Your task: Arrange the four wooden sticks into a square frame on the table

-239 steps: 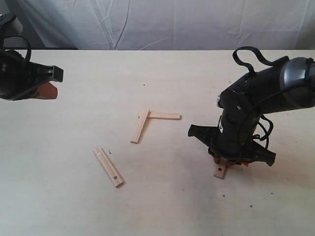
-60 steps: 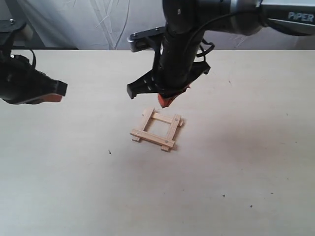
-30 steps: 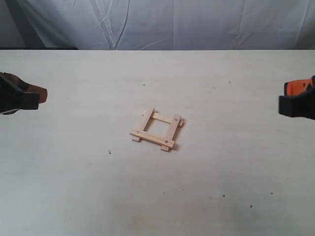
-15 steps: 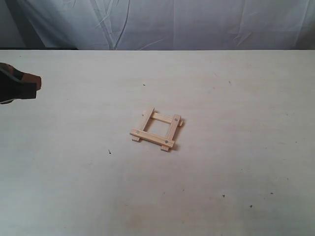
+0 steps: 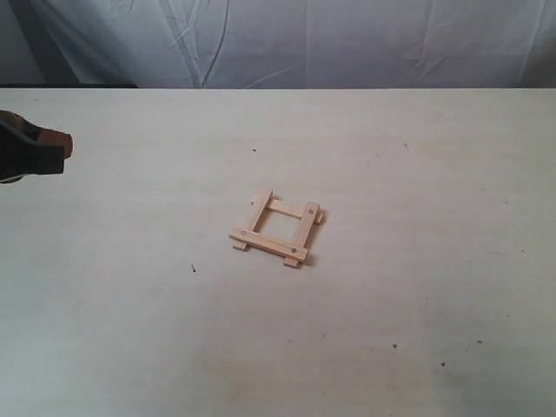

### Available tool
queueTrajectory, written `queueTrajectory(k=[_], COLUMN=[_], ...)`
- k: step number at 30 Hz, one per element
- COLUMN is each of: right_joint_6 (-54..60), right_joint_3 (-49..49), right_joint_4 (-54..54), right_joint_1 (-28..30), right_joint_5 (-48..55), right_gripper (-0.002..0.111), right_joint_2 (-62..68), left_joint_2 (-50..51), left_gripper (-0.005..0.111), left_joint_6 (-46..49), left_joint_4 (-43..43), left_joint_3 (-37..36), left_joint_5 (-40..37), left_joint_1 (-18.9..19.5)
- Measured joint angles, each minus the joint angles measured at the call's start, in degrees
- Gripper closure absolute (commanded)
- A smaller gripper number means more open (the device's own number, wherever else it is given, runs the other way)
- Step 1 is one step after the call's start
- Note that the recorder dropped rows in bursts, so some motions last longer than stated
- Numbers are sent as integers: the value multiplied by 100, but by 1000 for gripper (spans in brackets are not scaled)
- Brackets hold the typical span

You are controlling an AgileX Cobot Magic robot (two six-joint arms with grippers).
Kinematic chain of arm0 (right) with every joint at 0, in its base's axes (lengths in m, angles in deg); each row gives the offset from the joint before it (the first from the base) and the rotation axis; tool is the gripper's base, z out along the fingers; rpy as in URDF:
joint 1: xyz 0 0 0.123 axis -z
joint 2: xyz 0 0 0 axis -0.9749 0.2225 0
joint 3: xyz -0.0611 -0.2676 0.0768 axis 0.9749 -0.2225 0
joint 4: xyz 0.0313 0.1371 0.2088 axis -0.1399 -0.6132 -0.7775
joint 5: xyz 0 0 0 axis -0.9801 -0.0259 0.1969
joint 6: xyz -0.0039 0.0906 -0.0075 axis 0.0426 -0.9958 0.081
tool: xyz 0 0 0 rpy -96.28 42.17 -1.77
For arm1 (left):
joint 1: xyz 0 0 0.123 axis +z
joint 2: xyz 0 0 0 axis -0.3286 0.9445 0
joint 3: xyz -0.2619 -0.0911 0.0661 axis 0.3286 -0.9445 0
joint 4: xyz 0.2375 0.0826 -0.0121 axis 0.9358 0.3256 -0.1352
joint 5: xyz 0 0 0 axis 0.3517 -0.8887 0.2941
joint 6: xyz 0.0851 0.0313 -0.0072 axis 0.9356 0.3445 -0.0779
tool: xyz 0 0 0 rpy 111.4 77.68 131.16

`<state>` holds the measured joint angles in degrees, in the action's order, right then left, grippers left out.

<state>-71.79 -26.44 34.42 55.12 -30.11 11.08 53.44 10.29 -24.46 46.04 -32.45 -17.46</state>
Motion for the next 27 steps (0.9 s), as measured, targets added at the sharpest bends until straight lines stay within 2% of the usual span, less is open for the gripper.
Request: queueTrajectory(k=[12, 19, 24, 27], right_joint_6=[-35, 40, 1019, 1089], right_joint_3=[0, 0, -5, -544], right_joint_4=[-309, -362, -934, -1212], right_joint_1=[2021, 2118, 2118, 2118], right_joint_5=[60, 92, 92, -258], right_gripper=[108, 108, 108, 108], right_joint_2=[-1230, -1392, -1433, -1601], left_joint_2=[0, 0, 0, 0], left_gripper=[107, 107, 107, 107], left_joint_6=[0, 0, 0, 0], left_joint_4=[0, 0, 0, 0], left_joint_3=[0, 0, 0, 0], left_joint_5=[24, 24, 24, 24], left_joint_1=[0, 0, 0, 0])
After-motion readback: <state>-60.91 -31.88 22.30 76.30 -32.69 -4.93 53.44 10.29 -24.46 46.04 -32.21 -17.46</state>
